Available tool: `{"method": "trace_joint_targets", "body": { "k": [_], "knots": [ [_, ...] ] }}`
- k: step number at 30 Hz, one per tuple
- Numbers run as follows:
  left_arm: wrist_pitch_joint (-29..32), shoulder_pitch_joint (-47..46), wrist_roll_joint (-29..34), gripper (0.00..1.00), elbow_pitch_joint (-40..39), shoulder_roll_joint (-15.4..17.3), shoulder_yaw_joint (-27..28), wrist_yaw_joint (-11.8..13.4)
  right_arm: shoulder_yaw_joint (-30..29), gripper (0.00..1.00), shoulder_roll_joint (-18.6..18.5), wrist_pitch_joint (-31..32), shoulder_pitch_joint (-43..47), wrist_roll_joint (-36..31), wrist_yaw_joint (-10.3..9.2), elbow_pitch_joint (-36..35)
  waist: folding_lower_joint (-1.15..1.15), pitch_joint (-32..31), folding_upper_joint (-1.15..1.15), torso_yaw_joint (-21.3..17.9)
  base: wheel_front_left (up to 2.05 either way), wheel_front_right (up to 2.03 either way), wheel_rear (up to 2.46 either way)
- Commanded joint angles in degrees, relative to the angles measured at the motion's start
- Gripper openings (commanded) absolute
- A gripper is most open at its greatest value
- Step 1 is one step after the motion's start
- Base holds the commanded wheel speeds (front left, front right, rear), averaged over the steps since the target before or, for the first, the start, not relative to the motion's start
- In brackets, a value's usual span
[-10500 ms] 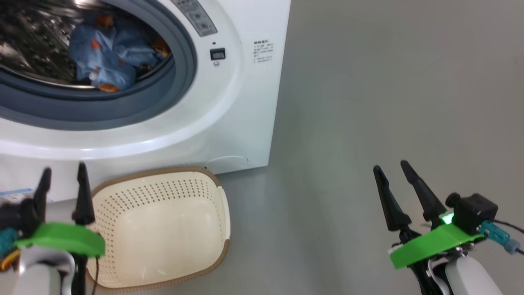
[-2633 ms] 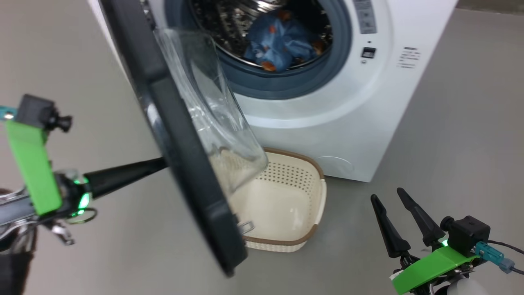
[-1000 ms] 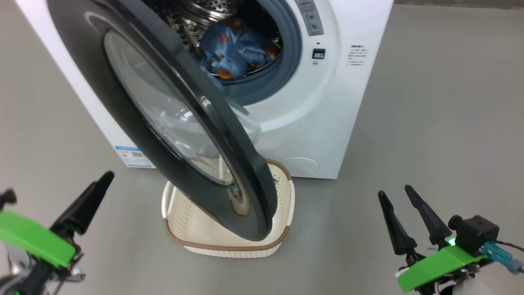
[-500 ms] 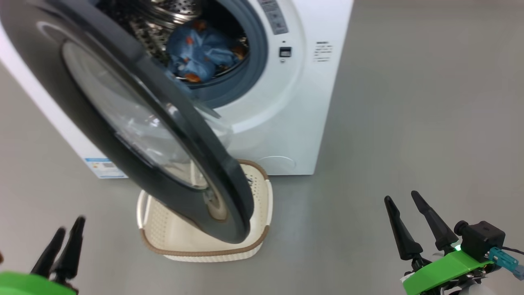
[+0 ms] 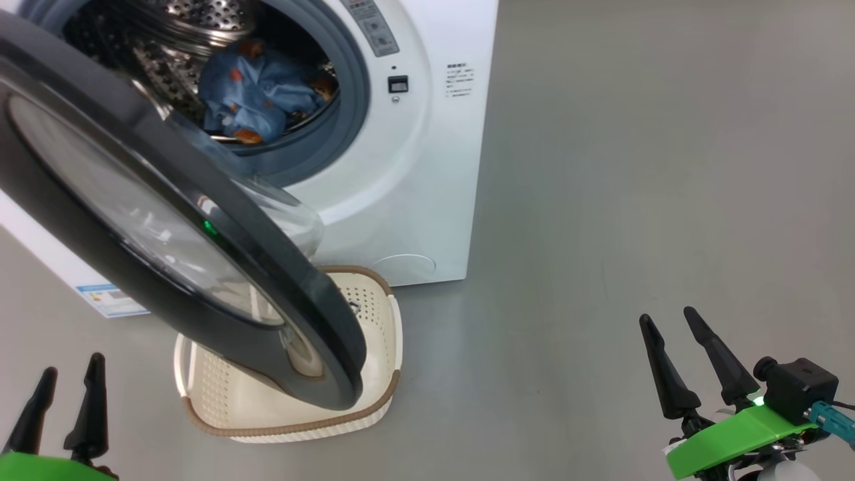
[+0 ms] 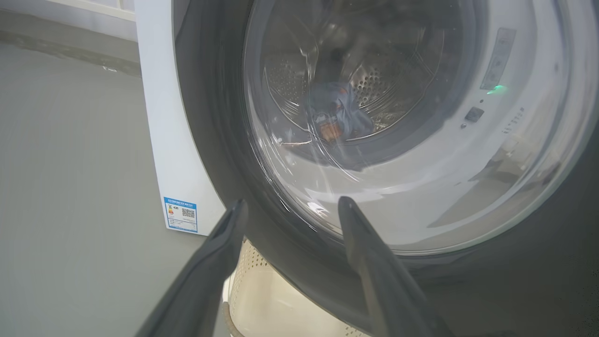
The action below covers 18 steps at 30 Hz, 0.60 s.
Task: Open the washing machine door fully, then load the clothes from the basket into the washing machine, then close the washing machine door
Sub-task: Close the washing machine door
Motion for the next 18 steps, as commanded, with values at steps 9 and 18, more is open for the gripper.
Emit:
{"method": "trace_joint_targets", "body": {
  "k": [9,18],
  "knots": [
    [-0.8,2.3,17.7,1.0,-4.6,-4.3,9.1,-0.2,0.4,1.0,-0.9,-0.3,0.4,-0.1,0.09,-1.5,0.0,-0.5,0.0,-1.0,0.0,0.0,0.0],
    [-0.8,5.1,25.8,1.0,-7.3,-8.8,13.2,-0.2,0.0,1.0,-0.7,-0.3,0.8,-0.2,0.09,-1.2,0.0,-0.7,0.0,-0.6,0.0,0.0,0.0]
  ]
}}
